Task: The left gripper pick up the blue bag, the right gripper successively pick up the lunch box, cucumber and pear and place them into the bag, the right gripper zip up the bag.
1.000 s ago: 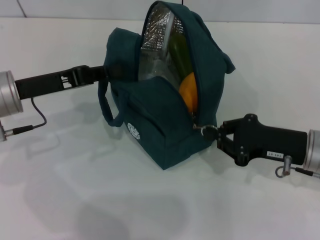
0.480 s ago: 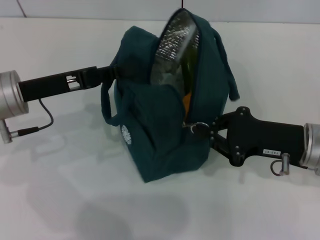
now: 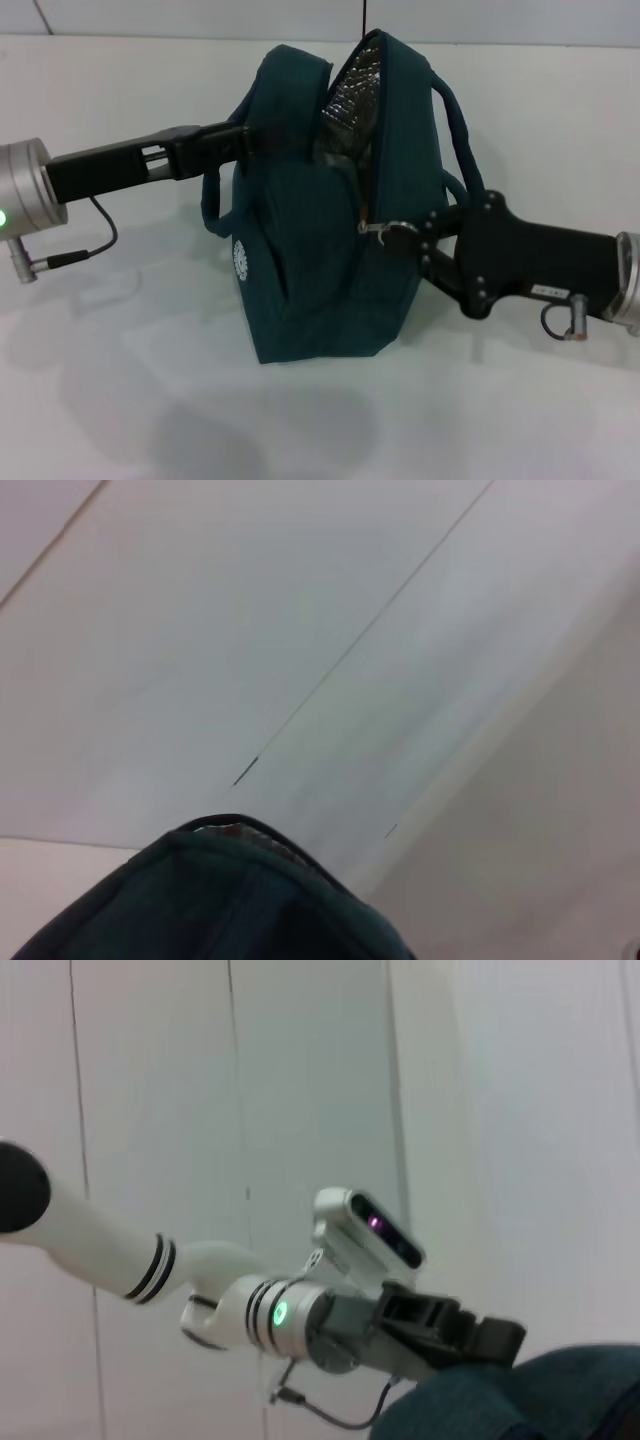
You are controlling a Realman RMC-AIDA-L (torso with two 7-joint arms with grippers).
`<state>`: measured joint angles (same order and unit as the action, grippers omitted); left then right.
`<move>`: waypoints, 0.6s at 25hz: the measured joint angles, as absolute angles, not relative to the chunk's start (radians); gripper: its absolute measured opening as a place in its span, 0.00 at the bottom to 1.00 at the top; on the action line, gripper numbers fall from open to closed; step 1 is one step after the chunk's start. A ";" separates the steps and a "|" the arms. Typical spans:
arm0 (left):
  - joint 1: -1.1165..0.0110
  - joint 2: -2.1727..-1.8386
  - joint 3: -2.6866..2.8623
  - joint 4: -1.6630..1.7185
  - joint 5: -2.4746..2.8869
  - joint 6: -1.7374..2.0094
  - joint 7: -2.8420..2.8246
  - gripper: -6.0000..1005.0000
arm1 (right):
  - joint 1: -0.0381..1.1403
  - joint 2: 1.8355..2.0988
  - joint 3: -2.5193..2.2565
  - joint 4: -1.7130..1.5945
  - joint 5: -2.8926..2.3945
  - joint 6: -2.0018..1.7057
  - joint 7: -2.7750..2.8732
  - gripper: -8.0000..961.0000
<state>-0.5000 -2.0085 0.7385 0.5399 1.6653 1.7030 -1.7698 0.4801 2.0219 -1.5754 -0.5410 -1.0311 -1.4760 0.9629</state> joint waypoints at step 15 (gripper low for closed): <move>-0.517 -2.023 0.740 0.537 1.656 1.751 -1.654 0.75 | 0.501 2.024 -1.584 -0.474 -0.918 -1.499 0.899 0.02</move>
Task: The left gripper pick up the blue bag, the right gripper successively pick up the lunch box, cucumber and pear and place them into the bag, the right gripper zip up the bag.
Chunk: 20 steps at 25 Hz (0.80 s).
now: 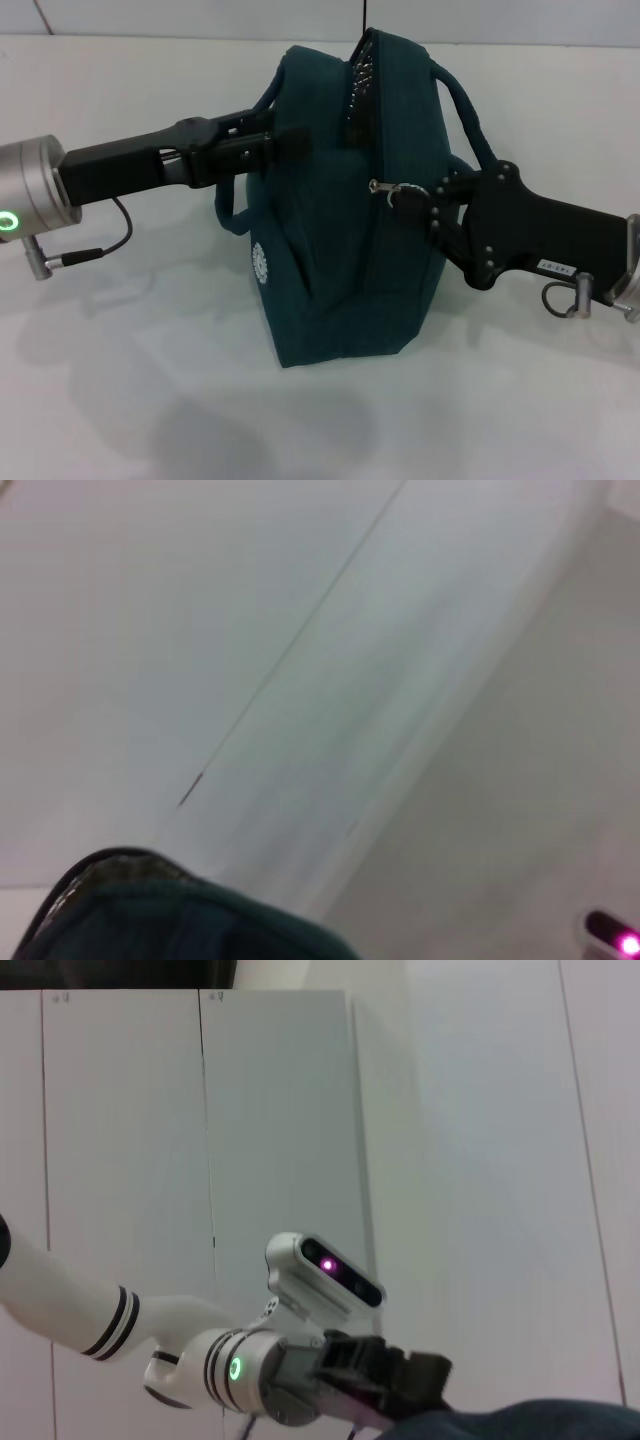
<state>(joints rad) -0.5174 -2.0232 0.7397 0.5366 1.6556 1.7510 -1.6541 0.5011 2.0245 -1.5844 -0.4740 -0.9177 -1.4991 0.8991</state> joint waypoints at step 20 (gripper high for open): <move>-0.376 -1.999 0.738 0.518 1.499 1.832 -1.451 0.85 | 0.541 2.021 -1.581 -0.466 -0.891 -1.568 0.907 0.02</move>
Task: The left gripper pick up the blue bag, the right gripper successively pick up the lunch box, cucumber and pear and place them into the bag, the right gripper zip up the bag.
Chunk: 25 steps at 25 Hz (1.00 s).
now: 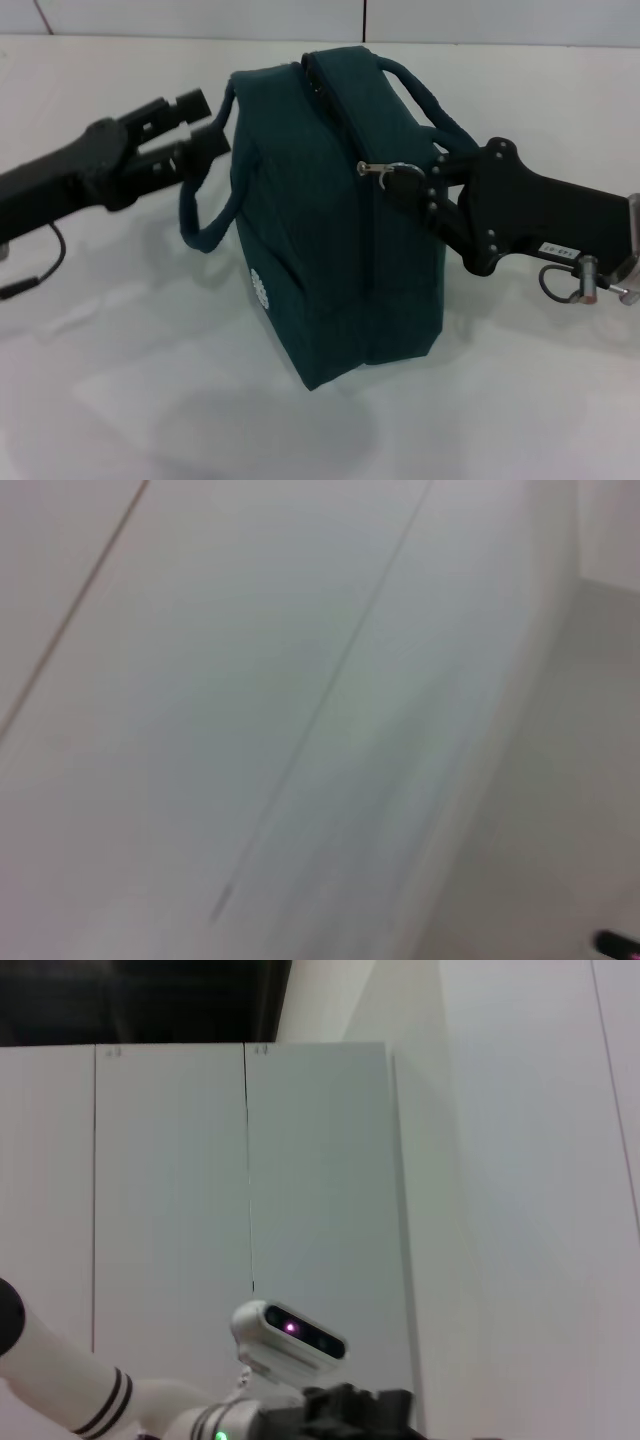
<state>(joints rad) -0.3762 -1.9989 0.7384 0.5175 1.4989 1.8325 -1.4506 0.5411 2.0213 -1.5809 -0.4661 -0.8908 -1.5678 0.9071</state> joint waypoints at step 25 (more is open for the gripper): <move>-0.277 -2.089 0.736 0.352 1.676 1.871 -1.229 0.84 | 0.648 2.025 -1.694 -0.465 -0.902 -1.437 1.016 0.02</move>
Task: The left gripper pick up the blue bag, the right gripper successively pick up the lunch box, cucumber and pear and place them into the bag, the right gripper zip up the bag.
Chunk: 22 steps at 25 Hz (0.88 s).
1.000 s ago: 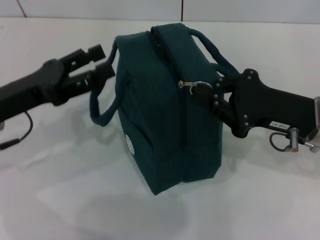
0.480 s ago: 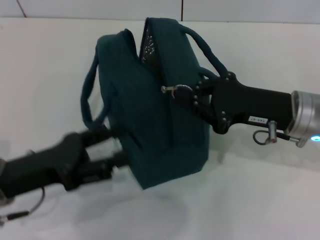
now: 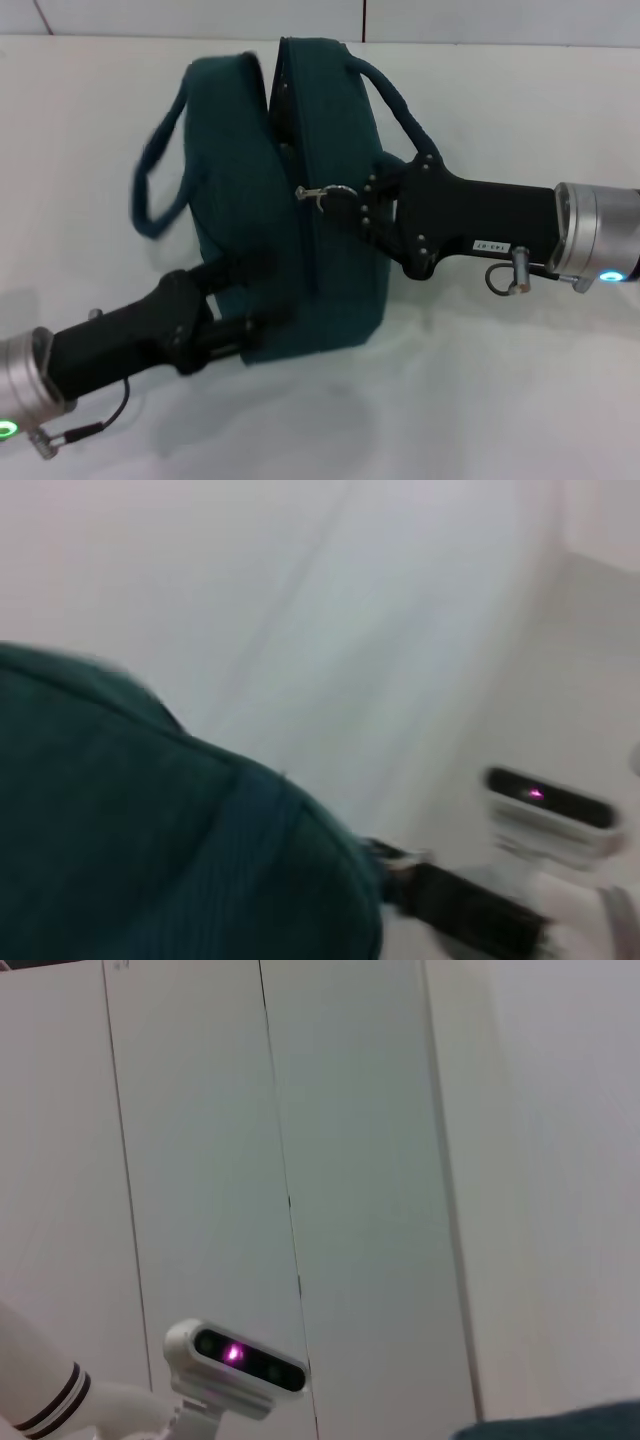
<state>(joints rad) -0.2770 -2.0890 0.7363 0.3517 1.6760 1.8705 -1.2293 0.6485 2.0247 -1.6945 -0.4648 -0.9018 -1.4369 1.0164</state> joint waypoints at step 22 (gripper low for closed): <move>-0.221 -2.091 0.709 0.228 1.472 1.702 -0.937 0.84 | 0.670 2.028 -1.686 -0.478 -0.890 -1.387 0.978 0.02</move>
